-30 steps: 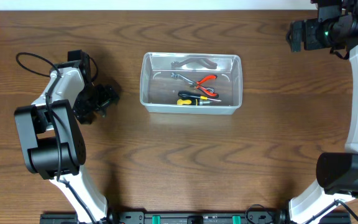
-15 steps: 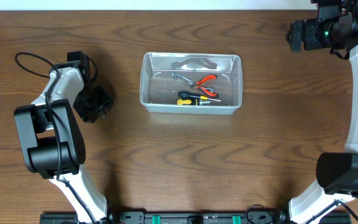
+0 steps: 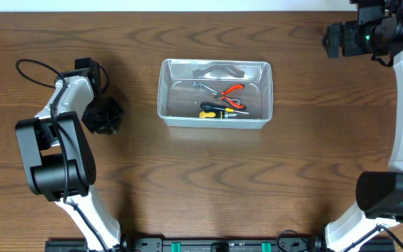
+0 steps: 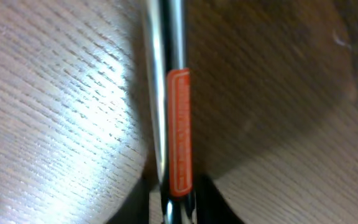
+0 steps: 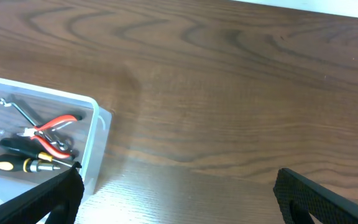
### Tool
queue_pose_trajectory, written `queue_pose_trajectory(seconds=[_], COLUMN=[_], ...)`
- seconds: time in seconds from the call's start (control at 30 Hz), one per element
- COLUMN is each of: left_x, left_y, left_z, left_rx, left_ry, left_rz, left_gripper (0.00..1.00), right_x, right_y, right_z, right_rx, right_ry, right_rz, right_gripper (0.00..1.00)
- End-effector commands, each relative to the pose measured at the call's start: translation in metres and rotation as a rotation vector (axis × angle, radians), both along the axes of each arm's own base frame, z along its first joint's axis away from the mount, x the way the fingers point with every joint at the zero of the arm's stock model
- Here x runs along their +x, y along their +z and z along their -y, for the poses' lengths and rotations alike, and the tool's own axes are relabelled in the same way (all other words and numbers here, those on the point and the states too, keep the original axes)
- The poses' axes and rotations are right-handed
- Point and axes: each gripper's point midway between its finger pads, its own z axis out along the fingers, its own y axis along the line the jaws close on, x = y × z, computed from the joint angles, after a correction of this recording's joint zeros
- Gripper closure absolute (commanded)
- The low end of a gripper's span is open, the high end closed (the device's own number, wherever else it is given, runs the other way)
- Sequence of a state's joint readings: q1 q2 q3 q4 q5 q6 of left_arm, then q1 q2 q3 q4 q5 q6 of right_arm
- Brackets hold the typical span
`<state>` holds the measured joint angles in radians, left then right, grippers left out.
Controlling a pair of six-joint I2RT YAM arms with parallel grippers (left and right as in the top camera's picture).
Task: Pack container
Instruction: 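Carry the marker into the container with the left gripper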
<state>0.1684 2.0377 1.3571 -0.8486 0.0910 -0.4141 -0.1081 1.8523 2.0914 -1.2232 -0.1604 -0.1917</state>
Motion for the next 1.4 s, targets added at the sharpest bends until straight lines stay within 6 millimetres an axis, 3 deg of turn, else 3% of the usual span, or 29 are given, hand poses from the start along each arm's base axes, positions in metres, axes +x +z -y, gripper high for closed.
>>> queue_pose_trajectory(seconds=[0.0,0.4,0.53,0.63,0.83,0.93,1.1,1.2,1.37], left_x=[-0.008,-0.008,-0.006,0.001,0.01,0.01,0.004,-0.001,-0.007], left_y=[-0.021,-0.02,-0.009,0.016,0.104,0.146,0.192,0.202,0.197], left_z=[0.007,0.007,0.007,0.009,0.024,0.045,0.094,0.129,0.184], left_rx=[-0.043,-0.042,-0.042,-0.034,0.059,0.115,0.171,0.185,0.14], left_ry=[-0.007,-0.008,-0.022,-0.088,-0.322,-0.514,-0.924,-1.22,-1.658], left_rz=[-0.052,-0.05,-0.045,-0.007,0.146,0.257,0.4,0.452,0.517], left_gripper=[0.89,0.94,0.94,0.94,0.94,0.94,0.94,0.94,0.94], right_x=[0.0,0.0,0.0,0.0,0.0,0.0,0.0,0.0,0.0], right_y=[0.003,0.003,0.002,0.003,0.002,0.002,0.002,0.002,0.003], right_z=[0.002,0.002,0.002,0.002,0.001,0.001,0.001,0.001,0.001], right_rx=[-0.007,-0.007,-0.007,-0.007,-0.007,-0.007,-0.007,-0.007,-0.007], right_ry=[0.002,0.002,0.002,0.002,0.003,0.003,0.003,0.003,0.003], right_rz=[0.007,0.007,0.007,0.007,0.007,0.007,0.007,0.007,0.007], right_gripper=[0.01,0.01,0.01,0.01,0.01,0.01,0.01,0.01,0.01])
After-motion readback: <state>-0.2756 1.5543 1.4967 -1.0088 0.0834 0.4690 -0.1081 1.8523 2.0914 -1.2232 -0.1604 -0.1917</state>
